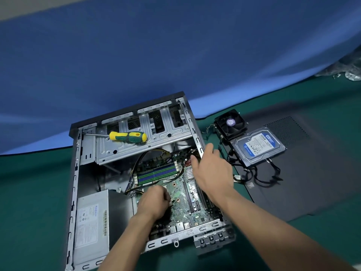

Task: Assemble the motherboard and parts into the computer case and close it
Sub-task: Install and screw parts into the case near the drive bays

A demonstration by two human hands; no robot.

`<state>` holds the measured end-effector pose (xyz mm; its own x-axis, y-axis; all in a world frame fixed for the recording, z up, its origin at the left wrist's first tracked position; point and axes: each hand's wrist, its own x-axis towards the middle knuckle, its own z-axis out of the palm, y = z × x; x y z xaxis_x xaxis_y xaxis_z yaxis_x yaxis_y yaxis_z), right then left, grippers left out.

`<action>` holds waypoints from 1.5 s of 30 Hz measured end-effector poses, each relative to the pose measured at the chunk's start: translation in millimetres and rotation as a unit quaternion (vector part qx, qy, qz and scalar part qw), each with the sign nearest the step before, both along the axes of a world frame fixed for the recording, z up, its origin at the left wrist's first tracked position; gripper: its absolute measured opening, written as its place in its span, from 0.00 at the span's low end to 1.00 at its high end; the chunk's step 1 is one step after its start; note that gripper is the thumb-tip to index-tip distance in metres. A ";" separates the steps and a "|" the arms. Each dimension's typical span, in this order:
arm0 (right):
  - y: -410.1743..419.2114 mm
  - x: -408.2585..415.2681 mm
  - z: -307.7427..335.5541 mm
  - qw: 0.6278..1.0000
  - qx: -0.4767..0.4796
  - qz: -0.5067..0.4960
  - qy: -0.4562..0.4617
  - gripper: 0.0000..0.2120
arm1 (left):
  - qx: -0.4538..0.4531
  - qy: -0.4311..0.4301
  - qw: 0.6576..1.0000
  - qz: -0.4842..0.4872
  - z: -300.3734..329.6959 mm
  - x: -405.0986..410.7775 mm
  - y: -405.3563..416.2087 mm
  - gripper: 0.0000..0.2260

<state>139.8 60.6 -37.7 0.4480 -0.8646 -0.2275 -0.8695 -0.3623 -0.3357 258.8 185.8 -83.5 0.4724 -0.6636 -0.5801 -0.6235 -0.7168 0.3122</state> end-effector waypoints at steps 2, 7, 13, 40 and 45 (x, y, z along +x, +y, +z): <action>-0.9 0.2 -1.5 1.000 0.003 -0.002 -0.001 0.16 | -0.027 0.042 0.998 0.035 0.4 1.8 0.5 0.14; -1.7 1.5 -2.9 1.000 0.000 0.001 -0.004 0.16 | -0.070 0.053 0.995 0.038 3.3 0.1 -2.8 0.14; -2.2 1.5 -2.6 1.000 -0.003 0.006 -0.010 0.17 | 0.020 0.104 0.993 -0.057 -1.7 -10.4 -5.8 0.10; -0.8 0.7 -1.7 1.000 0.000 0.000 -0.007 0.16 | 0.022 0.107 0.977 -0.184 -8.8 -16.6 -13.0 0.09; -1.0 0.8 -0.6 1.000 0.002 0.001 -0.008 0.17 | 0.024 0.107 0.975 -0.192 -11.6 -16.5 -13.0 0.08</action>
<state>140.6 59.6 -38.3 0.4534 -0.8628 -0.2236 -0.8634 -0.3630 -0.3503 242.2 172.8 -95.1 0.0589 -0.7378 -0.6724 -0.7725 -0.4603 0.4375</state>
